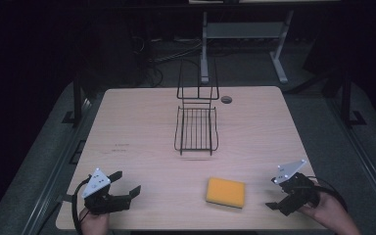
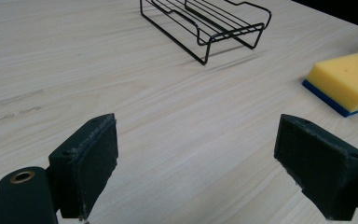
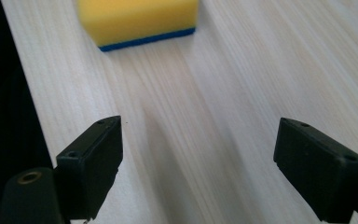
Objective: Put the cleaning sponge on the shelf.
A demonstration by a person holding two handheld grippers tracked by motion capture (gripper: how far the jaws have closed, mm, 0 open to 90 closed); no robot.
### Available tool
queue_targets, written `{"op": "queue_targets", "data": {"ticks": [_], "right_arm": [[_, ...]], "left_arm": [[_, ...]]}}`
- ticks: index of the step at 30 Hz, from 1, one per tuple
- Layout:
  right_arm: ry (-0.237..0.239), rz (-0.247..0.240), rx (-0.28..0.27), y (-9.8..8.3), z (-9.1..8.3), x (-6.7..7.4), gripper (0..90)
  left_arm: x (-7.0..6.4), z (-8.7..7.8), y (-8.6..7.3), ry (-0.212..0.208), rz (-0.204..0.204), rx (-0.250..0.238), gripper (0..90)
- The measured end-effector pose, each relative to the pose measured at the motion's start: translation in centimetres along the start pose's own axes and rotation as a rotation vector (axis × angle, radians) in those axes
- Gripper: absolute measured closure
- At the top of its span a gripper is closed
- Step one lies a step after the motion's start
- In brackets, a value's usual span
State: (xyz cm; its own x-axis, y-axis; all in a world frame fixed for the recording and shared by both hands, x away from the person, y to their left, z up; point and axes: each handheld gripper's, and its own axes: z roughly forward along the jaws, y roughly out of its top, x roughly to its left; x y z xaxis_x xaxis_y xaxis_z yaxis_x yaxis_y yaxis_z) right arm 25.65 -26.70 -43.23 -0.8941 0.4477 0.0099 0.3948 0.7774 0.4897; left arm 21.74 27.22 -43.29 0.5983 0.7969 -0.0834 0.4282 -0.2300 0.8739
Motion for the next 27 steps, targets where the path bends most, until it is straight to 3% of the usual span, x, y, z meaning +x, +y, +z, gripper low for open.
{"op": "queue_targets", "data": {"ticks": [8, 27], "right_arm": [[0.01, 0.002, 0.009, 0.4, 0.4, 0.2, 15.3], [0.031, -0.062, 0.011, 3.0, 0.7, 2.0, 15.2]], "left_arm": [[0.2, -0.2, 0.0, 0.009, -0.007, -0.005, 12.8], [-0.2, -0.1, 0.0, -0.006, 0.008, 0.002, 12.8]]}}
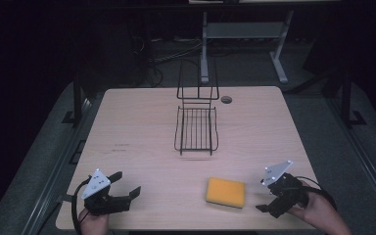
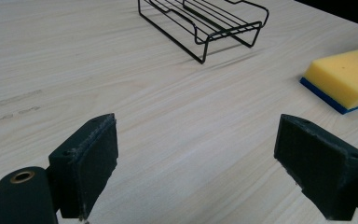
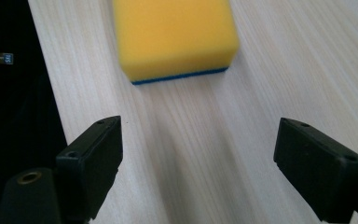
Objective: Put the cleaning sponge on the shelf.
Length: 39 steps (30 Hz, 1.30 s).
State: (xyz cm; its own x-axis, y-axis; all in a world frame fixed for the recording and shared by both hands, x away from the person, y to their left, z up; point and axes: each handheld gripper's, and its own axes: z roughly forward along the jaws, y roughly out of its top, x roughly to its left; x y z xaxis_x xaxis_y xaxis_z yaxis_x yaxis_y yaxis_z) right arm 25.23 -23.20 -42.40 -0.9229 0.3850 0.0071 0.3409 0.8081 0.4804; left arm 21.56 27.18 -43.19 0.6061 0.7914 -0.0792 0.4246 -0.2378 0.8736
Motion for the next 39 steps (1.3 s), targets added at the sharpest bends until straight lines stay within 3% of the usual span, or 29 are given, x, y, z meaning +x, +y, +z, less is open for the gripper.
{"op": "queue_targets", "data": {"ticks": [22, 39], "right_arm": [[0.039, -0.074, 0.002, 3.9, 1.3, 0.9, 15.2], [0.056, -0.092, -0.006, 6.0, 1.9, 0.9, 14.8]], "left_arm": [[0.3, -0.3, 0.0, 0.013, -0.008, -0.01, 12.8], [0.4, -0.5, 0.0, 0.015, -0.011, -0.017, 12.8]]}}
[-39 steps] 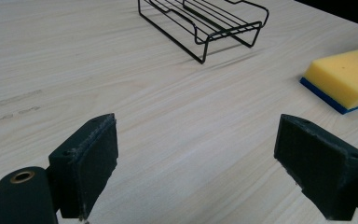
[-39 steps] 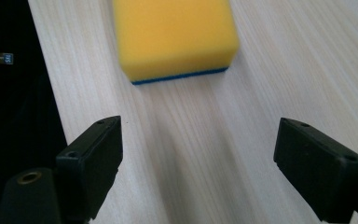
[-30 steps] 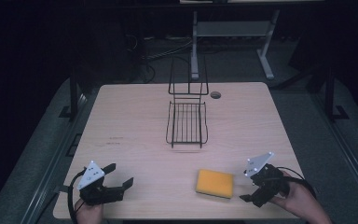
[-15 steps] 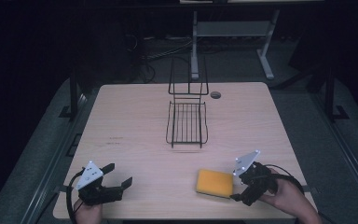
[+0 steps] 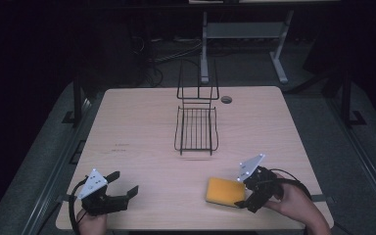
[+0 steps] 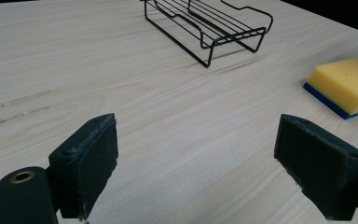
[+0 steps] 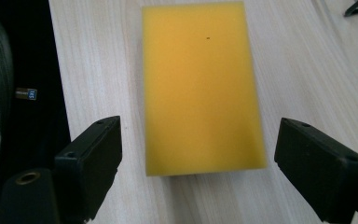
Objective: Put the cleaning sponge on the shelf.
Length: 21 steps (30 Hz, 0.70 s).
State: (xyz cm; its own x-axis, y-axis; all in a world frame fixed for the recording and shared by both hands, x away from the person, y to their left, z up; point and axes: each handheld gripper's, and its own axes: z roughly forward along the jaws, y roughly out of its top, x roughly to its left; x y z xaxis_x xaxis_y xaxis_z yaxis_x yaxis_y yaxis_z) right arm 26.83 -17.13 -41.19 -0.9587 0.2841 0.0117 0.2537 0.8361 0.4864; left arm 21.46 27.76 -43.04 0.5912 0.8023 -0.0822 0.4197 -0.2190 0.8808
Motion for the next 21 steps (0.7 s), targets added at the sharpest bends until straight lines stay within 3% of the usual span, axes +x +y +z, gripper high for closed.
{"op": "queue_targets", "data": {"ticks": [21], "right_arm": [[0.035, -0.022, -0.027, 1.8, 1.7, -0.3, 14.5]], "left_arm": [[0.0, -0.2, 0.1, 0.004, 0.002, -0.013, 12.8]]}}
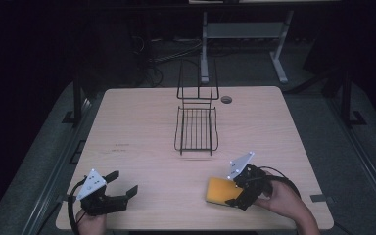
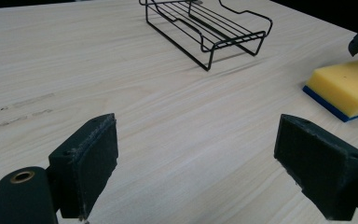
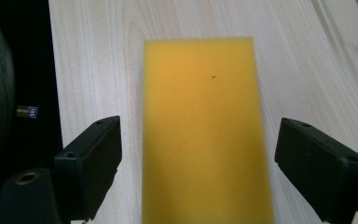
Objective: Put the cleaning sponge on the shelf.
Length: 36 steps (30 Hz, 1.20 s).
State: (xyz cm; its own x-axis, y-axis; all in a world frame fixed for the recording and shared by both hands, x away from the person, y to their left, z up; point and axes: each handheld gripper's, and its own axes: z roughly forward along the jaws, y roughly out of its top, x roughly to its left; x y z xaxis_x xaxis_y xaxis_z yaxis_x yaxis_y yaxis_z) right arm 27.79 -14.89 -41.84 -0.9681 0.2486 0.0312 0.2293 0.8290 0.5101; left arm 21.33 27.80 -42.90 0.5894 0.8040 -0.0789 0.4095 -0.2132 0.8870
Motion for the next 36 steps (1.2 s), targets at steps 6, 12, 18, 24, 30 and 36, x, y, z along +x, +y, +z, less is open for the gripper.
{"op": "queue_targets", "data": {"ticks": [6, 12, 18, 24, 30, 36], "right_arm": [[0.007, 0.005, 0.002, 0.1, 0.7, -0.3, 14.5], [0.014, 0.002, 0.009, 0.3, 1.3, -0.4, 14.5], [0.011, 0.0, 0.017, 0.3, 1.6, -0.5, 14.5], [0.015, 0.0, 0.033, 0.3, 2.1, -0.5, 14.5], [0.024, 0.006, 0.041, 0.3, 2.8, -0.6, 14.5], [0.032, 0.013, 0.046, 0.1, 3.2, -0.7, 14.5]], "left_arm": [[0.0, 0.0, 0.0, 0.001, 0.001, 0.0, 12.8], [0.0, 0.0, 0.0, -0.001, 0.002, 0.001, 12.8], [0.0, 0.0, 0.0, -0.001, 0.003, 0.003, 12.8], [0.0, 0.1, 0.0, -0.001, 0.005, 0.004, 12.8], [0.0, 0.0, 0.0, -0.003, 0.005, 0.005, 12.8], [0.0, 0.0, 0.0, -0.003, 0.006, 0.006, 12.8]]}}
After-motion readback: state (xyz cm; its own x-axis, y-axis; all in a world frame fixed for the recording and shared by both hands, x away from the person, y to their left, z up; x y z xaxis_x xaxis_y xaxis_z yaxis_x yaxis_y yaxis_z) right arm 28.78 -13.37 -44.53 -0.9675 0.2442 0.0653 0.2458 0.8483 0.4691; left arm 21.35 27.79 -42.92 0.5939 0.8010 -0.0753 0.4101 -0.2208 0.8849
